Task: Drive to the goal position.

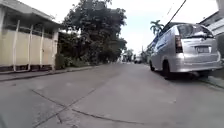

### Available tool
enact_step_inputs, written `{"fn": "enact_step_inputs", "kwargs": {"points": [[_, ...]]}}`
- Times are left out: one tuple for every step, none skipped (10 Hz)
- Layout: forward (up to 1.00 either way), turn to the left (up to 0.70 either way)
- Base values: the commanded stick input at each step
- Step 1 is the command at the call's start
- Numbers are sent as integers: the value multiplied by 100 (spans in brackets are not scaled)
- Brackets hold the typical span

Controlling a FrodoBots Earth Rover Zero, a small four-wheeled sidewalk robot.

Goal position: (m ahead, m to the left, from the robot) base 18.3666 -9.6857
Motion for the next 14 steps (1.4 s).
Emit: {"fn": "enact_step_inputs", "kwargs": {"points": [[100,-40],[100,-40],[100,-33],[100,-26],[100,0],[100,0],[100,0],[100,0],[100,0],[100,0],[100,0],[100,0],[100,0],[100,0]]}}
